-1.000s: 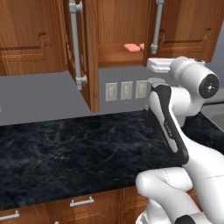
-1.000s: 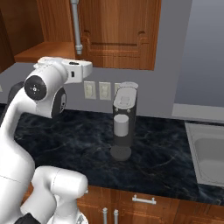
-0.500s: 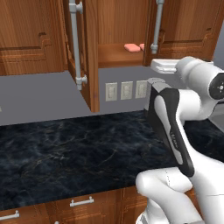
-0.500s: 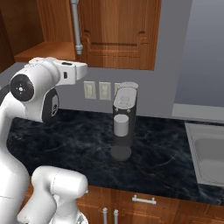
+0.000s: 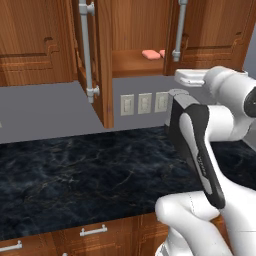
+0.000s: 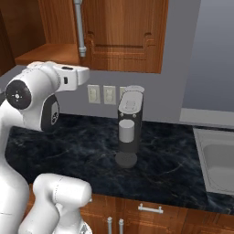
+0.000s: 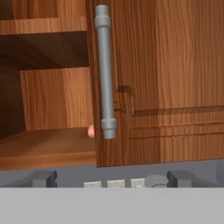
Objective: Pick up the bar soap and bar soap from the sink, and place them back in the cabinet, and close the cabinet doors.
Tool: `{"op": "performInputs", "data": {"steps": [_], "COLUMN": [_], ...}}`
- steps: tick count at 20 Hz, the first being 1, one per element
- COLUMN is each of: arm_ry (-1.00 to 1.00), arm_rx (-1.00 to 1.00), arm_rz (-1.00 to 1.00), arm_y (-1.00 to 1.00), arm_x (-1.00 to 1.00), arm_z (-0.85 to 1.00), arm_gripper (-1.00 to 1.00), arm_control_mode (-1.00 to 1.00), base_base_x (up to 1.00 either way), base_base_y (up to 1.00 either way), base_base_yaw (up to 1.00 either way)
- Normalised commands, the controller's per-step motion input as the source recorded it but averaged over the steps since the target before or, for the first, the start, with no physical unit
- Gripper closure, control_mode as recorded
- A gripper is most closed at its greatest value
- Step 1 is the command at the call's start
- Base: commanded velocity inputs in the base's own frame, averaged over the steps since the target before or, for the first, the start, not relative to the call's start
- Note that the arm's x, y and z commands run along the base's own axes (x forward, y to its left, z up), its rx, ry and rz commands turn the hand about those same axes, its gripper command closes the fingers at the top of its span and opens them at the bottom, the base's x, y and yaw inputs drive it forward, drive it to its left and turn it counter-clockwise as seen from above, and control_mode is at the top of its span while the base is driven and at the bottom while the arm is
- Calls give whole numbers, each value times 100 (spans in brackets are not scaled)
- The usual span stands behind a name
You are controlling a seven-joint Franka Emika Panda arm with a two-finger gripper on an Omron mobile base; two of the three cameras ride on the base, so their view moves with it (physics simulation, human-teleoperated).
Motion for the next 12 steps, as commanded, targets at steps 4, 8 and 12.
{"op": "performInputs", "data": {"steps": [4, 8, 12], "arm_ry": [0, 0, -1], "arm_rx": [-1, 0, 0], "arm_rz": [0, 0, 0], "arm_y": [0, 0, 0], "arm_x": [-27, -35, -38], "arm_z": [0, 0, 0], "arm_gripper": [-100, -100, -100], "arm_control_mode": [-100, -100, -100], "base_base_x": [0, 0, 0], "base_base_y": [0, 0, 0], "base_base_yaw": [0, 0, 0]}}
